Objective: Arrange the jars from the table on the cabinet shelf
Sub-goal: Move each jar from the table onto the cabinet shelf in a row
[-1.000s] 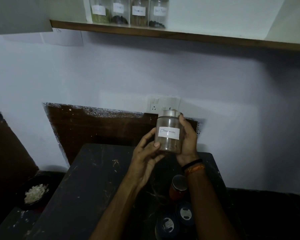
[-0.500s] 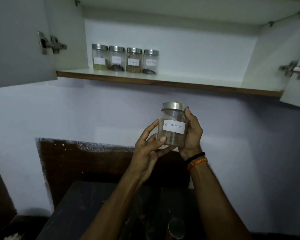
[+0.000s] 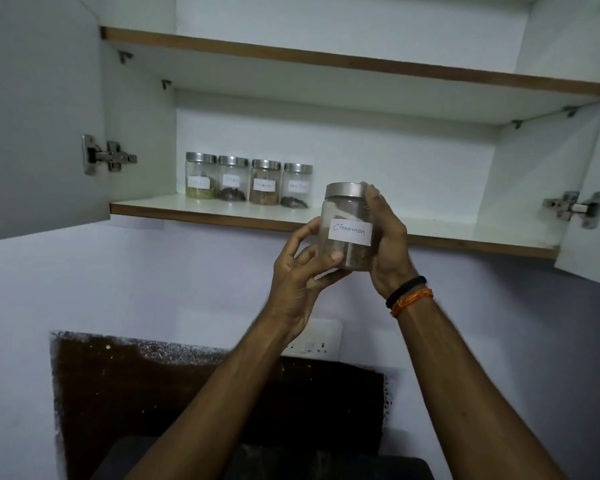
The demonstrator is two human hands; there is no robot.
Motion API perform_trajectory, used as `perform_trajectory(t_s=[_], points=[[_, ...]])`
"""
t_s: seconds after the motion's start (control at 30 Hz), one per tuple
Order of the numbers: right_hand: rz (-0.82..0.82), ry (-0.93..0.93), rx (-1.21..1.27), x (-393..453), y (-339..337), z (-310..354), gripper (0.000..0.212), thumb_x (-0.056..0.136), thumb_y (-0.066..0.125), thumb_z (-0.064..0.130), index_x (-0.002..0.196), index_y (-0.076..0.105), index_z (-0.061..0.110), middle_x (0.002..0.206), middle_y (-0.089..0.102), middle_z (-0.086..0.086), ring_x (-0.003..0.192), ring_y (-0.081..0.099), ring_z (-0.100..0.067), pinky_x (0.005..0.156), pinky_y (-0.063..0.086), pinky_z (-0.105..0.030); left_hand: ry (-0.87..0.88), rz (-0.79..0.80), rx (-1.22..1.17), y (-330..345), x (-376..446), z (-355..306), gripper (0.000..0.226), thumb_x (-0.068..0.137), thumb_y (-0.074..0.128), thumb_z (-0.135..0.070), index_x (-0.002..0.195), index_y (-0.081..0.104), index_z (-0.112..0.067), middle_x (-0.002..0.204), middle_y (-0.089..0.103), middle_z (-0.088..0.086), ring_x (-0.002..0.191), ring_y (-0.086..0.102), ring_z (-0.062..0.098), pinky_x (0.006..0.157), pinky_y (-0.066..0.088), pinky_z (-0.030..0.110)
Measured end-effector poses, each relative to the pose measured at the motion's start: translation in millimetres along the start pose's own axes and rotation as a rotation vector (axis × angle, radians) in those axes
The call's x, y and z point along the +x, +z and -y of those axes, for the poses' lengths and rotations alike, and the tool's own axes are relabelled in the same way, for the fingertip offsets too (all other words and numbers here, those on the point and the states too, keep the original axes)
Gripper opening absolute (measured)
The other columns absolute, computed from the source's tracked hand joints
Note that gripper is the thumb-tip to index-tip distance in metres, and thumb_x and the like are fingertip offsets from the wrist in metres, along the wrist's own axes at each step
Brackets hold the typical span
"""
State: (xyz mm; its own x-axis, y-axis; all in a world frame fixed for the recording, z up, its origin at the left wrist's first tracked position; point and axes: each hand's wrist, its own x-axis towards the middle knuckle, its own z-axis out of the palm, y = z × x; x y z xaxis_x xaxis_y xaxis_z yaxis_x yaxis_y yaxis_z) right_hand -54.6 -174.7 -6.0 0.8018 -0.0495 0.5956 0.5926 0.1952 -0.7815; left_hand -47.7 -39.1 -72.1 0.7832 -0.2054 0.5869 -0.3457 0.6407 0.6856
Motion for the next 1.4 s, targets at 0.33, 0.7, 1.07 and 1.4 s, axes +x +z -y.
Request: perform_trajectory(t_s=[0.33, 0.7, 1.07, 1.4], points=[[-0.087, -0.016, -0.045, 52, -18, 10, 0.055, 0.078, 0.076, 0.036, 0.126, 0.060, 0.014, 0.123, 0.067, -0.016, 0.108, 0.068, -0.036, 0.092, 0.058, -0.050, 0.190, 0.146, 0.622, -14, 60, -8, 0.055, 0.090, 0.071, -0.034, 0.141, 0.051, -0.027, 0.131, 0.067, 0.000, 0.123, 0.062, 0.014, 0.100, 0.055, 0.038], [-0.143, -0.086, -0.117, 95, -41, 0, 0.064, 0.075, 0.076, 0.037, 0.132, 0.056, 0.016, 0.118, 0.063, -0.008, 0.097, 0.068, -0.022, 0.080, 0.061, -0.039, 0.125, 0.471, 2.123, -57, 150, -38, 0.070, 0.086, 0.014, -0.083, 0.091, 0.054, -0.026, 0.088, 0.060, -0.003, 0.089, 0.060, 0.020, 0.073, 0.050, 0.038], [0.017, -0.105, -0.331, 167, -47, -25, 0.062, 0.083, 0.073, 0.039, 0.138, 0.049, 0.023, 0.126, 0.057, -0.009, 0.097, 0.069, -0.017, 0.072, 0.058, -0.025, 0.120, 0.613, 2.048, -67, 173, -35, 0.099, 0.077, 0.013, -0.091, 0.132, 0.056, -0.021, 0.127, 0.065, 0.011, 0.116, 0.059, 0.024, 0.093, 0.053, 0.044], [0.128, 0.081, -0.525, 219, -56, -48, 0.045, 0.090, 0.070, 0.025, 0.132, 0.056, 0.015, 0.121, 0.059, -0.005, 0.110, 0.058, -0.024, 0.093, 0.048, -0.041, 0.119, 0.594, 1.994, -63, 173, -36, 0.085, 0.085, 0.028, -0.084, 0.134, 0.056, -0.021, 0.129, 0.065, 0.007, 0.114, 0.061, 0.023, 0.095, 0.053, 0.042]])
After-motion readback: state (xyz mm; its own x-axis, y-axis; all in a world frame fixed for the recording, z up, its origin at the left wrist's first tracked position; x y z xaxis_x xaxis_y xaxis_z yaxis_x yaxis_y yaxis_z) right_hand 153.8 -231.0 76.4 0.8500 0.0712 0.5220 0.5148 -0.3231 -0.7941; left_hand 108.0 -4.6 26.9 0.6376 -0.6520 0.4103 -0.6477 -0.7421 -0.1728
